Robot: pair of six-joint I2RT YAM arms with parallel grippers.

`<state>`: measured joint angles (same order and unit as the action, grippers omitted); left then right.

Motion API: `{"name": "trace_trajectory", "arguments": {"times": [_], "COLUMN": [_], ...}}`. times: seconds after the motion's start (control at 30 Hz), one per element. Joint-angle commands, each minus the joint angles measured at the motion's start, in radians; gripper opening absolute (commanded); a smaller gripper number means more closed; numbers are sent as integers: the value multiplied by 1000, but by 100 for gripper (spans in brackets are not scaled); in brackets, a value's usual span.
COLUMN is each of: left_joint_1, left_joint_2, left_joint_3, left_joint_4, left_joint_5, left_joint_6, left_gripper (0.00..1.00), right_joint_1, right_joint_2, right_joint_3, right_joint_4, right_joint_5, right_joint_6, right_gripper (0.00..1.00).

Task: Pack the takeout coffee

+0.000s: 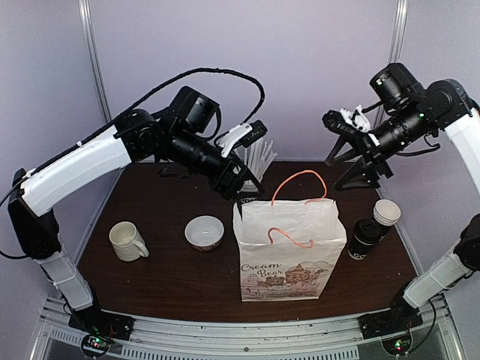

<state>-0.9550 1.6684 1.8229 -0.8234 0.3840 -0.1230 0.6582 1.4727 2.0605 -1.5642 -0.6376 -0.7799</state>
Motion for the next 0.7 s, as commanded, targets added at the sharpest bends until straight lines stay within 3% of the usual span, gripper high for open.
{"name": "trace_trajectory", "arguments": {"times": [0.0,0.13,0.27,0.4,0.57,0.67], "left_joint_1": [-27,-49,-49,-49,-48,-47], "left_joint_2": [97,195,249,255,255,246], "left_joint_3": [115,203,262,279,282,282], "left_joint_4": [25,25,3,-18,-1,-2], "left_joint_5": [41,47,37,18,3,0], "left_joint_6": [60,76,89,113,146,153], "left_gripper": [80,80,70,51,14,0], "right_joint_1": [-194,-391,-505,-566,-611,-644], "right_joint_2": [-87,-118,-153,-198,-225,-209], "right_joint_3": [-74,-177,-284,-385,-491,-529], "right_joint_4": [-41,-87,-74,0,69,36], "right_joint_5": [-280,-438,-452,-409,-352,-290], "right_joint_6": [-28,-64,-64,-17,59,53], "right_gripper": [71,71,71,71,71,72]}}
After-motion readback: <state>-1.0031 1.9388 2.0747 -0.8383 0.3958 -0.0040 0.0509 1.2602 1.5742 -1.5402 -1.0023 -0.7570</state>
